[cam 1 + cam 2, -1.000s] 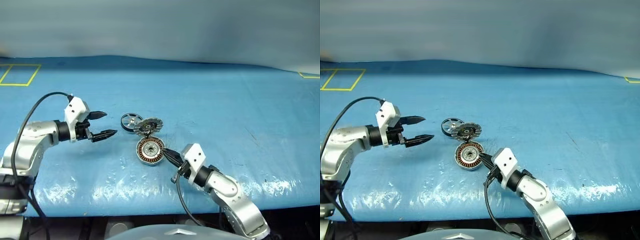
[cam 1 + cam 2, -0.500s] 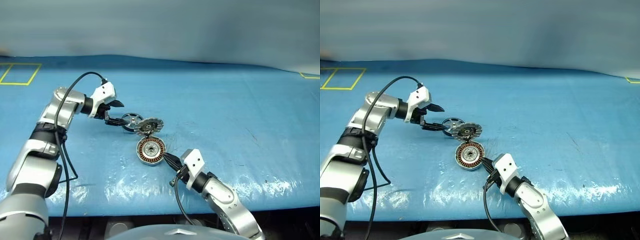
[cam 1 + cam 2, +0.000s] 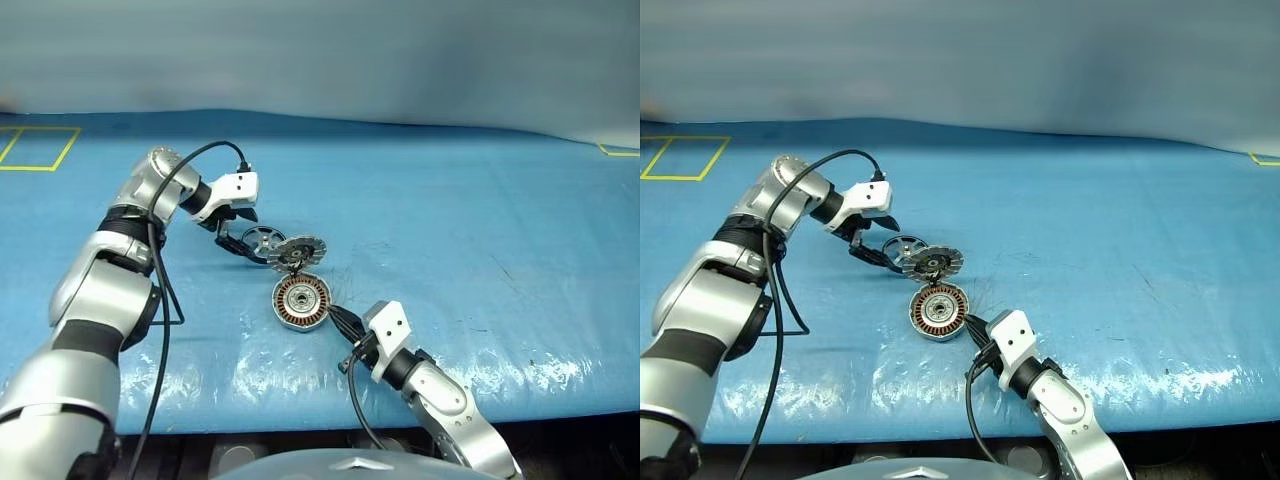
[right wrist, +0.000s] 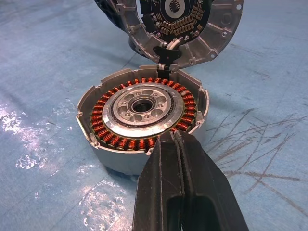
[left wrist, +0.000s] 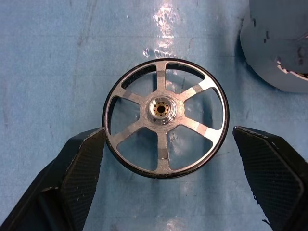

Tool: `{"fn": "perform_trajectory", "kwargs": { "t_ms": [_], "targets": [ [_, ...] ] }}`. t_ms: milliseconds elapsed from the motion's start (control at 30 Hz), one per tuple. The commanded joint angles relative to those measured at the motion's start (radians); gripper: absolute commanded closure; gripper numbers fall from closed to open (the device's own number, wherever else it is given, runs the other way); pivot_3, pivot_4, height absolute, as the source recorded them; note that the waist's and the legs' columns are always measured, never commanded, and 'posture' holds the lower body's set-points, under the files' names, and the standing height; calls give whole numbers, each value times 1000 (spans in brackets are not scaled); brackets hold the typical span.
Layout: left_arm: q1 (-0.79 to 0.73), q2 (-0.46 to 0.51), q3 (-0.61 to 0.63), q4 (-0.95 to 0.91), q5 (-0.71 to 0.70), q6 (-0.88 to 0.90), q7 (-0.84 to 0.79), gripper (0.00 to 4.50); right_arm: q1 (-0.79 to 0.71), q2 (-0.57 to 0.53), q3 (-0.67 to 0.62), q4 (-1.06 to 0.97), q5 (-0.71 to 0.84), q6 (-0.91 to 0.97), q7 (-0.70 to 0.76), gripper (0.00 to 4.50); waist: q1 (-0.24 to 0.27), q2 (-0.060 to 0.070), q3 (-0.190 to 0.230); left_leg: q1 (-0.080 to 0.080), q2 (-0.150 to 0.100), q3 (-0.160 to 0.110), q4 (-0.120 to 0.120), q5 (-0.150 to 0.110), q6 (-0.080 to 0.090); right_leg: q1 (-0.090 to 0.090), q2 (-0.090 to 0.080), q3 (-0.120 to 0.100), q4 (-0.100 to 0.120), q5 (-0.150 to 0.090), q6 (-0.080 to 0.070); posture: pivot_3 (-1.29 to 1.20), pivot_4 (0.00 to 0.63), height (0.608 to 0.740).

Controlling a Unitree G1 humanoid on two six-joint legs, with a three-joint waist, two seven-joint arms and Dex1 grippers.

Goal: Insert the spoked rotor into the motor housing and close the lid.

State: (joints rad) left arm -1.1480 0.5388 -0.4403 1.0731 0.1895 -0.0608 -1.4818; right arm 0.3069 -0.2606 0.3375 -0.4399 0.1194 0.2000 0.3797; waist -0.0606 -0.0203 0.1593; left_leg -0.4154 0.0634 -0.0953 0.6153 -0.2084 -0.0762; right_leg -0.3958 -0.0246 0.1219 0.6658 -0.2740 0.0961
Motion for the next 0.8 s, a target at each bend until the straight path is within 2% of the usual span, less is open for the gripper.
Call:
{"fn": "perform_trajectory", "kwargs": {
  "t_ms": [33, 800],
  "targets": [
    [-56, -14, 23, 27, 16, -36, 9, 0, 6, 11, 4, -40, -5, -26, -9, 4463, 0, -1, 1, 0, 0, 0, 0, 0, 0, 0, 0, 0, 0, 0, 0, 0, 150, 740],
    [-91, -79, 23, 116, 91, -49, 26, 0, 59, -20, -31, -94, 33, -86, 21, 4463, 0, -1, 1, 0, -1, -1, 4, 0, 0, 1, 0, -1, 4, 0, 0, 0, 150, 740]
  ]
}}
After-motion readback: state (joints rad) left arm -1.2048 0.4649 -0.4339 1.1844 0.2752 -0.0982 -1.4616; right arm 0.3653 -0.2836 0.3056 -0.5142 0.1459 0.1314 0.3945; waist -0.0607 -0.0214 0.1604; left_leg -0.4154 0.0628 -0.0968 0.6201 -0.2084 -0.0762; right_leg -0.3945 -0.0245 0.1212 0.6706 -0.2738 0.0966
